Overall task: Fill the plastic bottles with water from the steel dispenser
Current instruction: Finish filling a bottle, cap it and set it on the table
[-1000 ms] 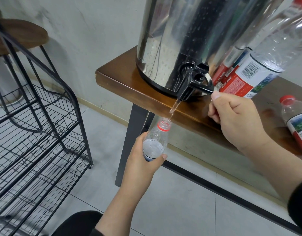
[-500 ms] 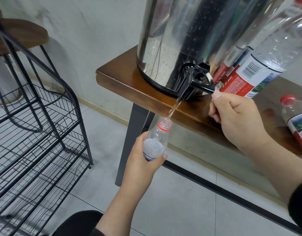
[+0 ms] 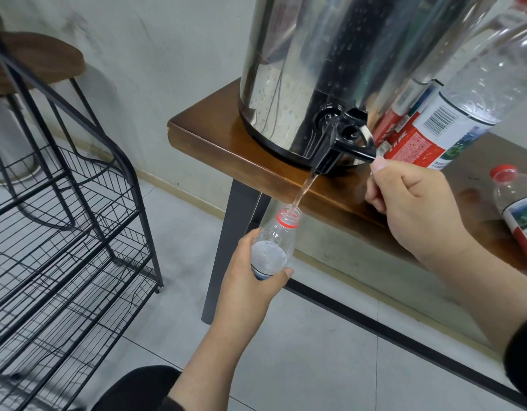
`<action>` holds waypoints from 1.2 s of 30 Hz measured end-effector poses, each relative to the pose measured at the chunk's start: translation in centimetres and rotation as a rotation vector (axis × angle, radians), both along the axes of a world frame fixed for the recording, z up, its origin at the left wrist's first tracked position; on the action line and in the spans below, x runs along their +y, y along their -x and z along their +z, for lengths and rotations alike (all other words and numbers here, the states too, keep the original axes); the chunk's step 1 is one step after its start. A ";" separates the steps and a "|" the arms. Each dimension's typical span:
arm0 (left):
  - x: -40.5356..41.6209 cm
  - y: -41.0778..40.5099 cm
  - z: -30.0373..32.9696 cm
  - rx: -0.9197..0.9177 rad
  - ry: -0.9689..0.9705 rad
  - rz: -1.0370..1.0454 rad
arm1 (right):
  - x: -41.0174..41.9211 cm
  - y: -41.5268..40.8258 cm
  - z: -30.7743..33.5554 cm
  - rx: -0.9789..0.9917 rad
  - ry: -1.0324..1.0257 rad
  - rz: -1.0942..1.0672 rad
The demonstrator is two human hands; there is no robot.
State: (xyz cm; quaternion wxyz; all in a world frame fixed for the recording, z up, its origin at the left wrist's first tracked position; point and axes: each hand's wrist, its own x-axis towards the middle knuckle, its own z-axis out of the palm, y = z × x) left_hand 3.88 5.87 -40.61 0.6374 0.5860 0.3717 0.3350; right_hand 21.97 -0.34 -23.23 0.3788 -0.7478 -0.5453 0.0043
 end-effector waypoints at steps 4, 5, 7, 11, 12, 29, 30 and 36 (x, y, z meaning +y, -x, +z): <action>0.0 0.0 0.0 0.002 0.004 0.005 | 0.0 -0.1 0.0 -0.009 0.005 0.001; 0.0 0.0 0.0 0.002 0.005 0.006 | 0.0 -0.1 0.0 -0.010 0.004 0.002; 0.0 0.0 0.0 -0.002 0.006 0.006 | 0.0 -0.1 -0.1 -0.011 0.003 0.002; 0.0 0.0 -0.1 -0.002 0.007 0.007 | 0.0 -0.1 -0.1 -0.014 0.000 0.008; 0.0 0.0 -0.1 0.000 0.006 0.006 | 0.0 -0.1 -0.1 -0.014 0.001 0.009; 0.1 0.0 -0.2 -0.010 0.008 -0.001 | 0.0 -0.2 -0.1 0.007 -0.001 0.014; 0.1 0.1 -0.2 -0.010 0.005 -0.001 | 0.0 -0.2 -0.1 0.009 0.000 0.012; 0.1 0.1 -0.2 -0.001 0.003 0.002 | 0.0 -0.2 -0.2 0.013 -0.004 0.007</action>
